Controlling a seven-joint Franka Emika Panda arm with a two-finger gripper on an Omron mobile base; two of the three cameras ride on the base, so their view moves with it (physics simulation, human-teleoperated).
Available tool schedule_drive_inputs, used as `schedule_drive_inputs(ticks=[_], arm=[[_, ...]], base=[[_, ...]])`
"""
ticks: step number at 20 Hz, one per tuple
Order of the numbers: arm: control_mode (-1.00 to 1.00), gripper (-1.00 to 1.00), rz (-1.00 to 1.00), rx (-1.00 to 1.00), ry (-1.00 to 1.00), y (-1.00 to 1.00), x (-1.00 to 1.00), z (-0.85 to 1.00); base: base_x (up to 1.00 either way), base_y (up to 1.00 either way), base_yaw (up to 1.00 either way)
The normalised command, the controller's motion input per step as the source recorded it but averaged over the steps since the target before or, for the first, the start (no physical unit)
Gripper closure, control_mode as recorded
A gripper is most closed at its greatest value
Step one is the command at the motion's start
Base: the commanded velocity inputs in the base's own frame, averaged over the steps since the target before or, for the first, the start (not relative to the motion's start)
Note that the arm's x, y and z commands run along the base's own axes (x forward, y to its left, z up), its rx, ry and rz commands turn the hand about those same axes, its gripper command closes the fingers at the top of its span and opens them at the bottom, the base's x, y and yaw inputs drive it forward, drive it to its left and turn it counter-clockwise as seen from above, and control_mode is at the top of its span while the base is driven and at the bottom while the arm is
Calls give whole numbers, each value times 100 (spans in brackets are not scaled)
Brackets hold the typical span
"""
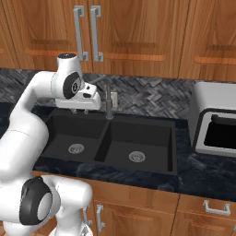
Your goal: The dining table condiment station is running low on mayonnaise. Refill the condiment station by opening the cabinet and taking the mayonnaise from the cabinet and placing it on the dining table.
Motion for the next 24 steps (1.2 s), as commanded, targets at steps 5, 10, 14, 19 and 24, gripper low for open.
schedule_drive_inputs(ticks=[5, 10, 14, 19, 24], arm=[[-100, -100, -1, 0, -14, 0, -36, 0], [-100, -100, -7, 0, -60, -7, -83, 31], [-100, -100, 0, 2, -63, 0, -42, 77], [-100, -100, 0, 8, -38, 0, -12, 94], [-100, -100, 0, -2, -23, 4, -30, 23]], base=[[0, 0, 0], [0, 0, 0], [0, 0, 0], [0, 0, 0], [0, 0, 0]])
